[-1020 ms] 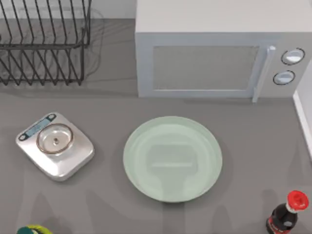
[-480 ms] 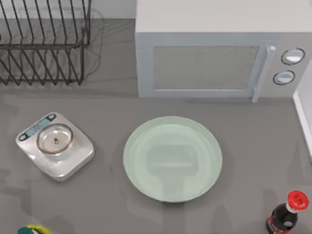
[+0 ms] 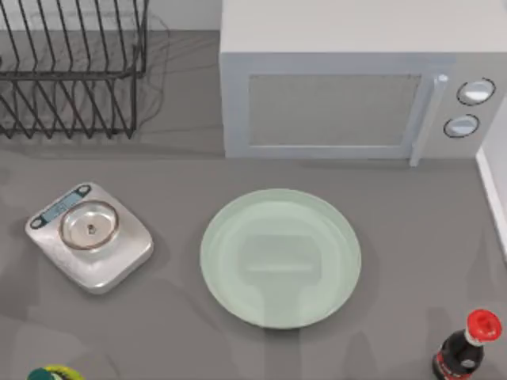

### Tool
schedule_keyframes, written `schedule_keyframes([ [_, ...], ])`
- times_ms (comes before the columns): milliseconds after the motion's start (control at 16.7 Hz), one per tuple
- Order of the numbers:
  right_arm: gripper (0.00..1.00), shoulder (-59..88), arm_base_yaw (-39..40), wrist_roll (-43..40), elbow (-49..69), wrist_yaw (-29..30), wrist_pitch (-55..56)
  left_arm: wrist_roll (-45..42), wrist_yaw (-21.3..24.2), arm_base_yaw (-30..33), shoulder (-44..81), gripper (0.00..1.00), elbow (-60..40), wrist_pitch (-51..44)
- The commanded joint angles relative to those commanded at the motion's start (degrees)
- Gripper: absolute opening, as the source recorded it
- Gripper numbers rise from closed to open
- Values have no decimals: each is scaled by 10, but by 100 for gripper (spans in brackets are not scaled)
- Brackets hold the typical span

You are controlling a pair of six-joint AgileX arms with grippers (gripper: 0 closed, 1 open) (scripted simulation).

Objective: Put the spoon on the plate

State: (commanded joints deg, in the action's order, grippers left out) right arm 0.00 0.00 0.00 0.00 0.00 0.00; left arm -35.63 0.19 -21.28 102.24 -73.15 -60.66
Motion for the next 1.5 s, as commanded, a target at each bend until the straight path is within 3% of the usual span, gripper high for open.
schedule_keyframes([
  [360, 100, 0, 0, 0, 0, 0, 0, 1, 0, 2, 3, 100, 8, 10],
  [840, 100, 0, 0, 0, 0, 0, 0, -2, 0, -1, 88, 100, 109, 200],
  [1200, 100, 0, 0, 0, 0, 0, 0, -2, 0, -1, 99, 100, 121, 220],
  [1500, 100, 0, 0, 0, 0, 0, 0, -2, 0, -1, 99, 62, 121, 220],
])
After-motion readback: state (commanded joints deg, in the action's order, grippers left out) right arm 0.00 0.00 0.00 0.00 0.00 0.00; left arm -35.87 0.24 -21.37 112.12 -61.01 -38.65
